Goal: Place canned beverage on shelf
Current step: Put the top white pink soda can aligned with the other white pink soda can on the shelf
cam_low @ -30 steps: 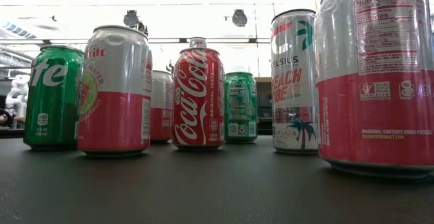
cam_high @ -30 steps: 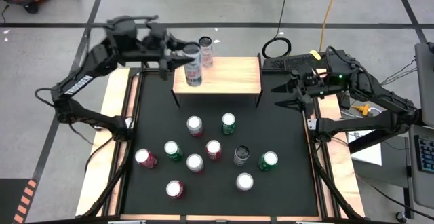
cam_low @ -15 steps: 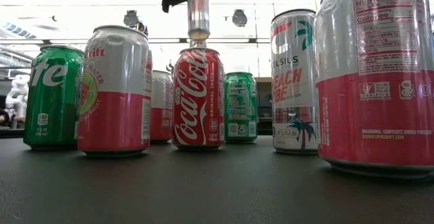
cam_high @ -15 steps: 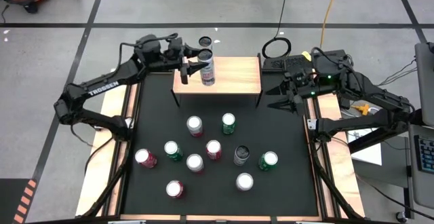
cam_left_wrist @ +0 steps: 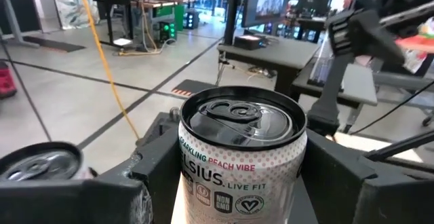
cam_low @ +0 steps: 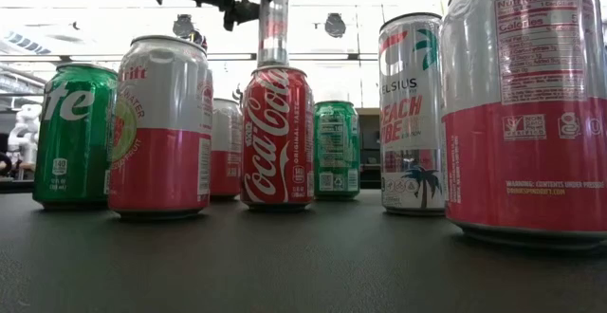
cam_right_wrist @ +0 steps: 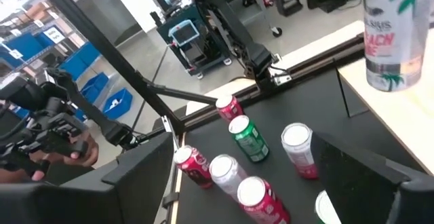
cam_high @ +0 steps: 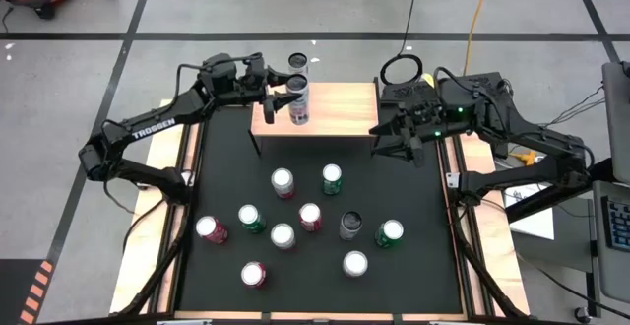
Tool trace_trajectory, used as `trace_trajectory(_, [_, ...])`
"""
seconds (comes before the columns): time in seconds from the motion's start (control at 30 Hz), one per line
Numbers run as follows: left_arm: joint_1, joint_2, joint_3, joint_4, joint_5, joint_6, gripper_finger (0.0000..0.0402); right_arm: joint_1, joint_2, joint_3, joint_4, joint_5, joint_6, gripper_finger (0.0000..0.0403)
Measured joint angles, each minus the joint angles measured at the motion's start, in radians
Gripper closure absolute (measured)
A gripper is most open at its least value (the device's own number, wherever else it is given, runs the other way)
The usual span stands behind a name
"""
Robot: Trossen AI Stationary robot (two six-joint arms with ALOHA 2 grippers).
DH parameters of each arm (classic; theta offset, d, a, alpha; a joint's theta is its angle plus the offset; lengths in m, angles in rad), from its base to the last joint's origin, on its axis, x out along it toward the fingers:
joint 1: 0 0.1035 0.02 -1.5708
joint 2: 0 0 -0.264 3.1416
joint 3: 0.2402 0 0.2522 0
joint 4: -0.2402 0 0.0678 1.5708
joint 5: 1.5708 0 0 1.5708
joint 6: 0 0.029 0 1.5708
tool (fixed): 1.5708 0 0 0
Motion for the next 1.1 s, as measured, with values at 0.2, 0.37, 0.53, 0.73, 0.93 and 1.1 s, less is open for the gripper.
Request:
trace_trajectory(0.2, [0.03, 0.042, -0.022, -0.005, 0.001, 0.037, 0.0155, 0.01, 0.026, 0.0, 0.002, -0.001, -0.004, 0.0076])
trace_trajectory(0.37, [0.044, 0.072, -0.033, 0.001, 0.024, 0.039, 0.0155, 0.028, 0.033, 0.0, 0.001, -0.001, -0.006, 0.0076])
trace_trajectory(0.53, [0.042, 0.069, -0.031, 0.03, 0.03, 0.064, 0.0155, 0.031, 0.033, 0.0, 0.001, 0.0, -0.007, 0.0076])
trace_trajectory(0.73, [0.043, 0.07, -0.031, 0.025, 0.012, 0.069, 0.0155, 0.031, 0.033, 0.0, 0.002, 0.001, -0.01, 0.0076])
trace_trajectory(0.93, [0.043, 0.07, -0.031, 0.02, -0.005, 0.069, 0.0155, 0.031, 0.033, 0.0, 0.002, 0.002, -0.014, 0.0076])
trace_trajectory(1.1, [0.035, 0.07, -0.031, 0.023, -0.014, 0.0, 0.0155, 0.031, 0.033, 0.0, 0.002, 0.003, -0.022, 0.0076])
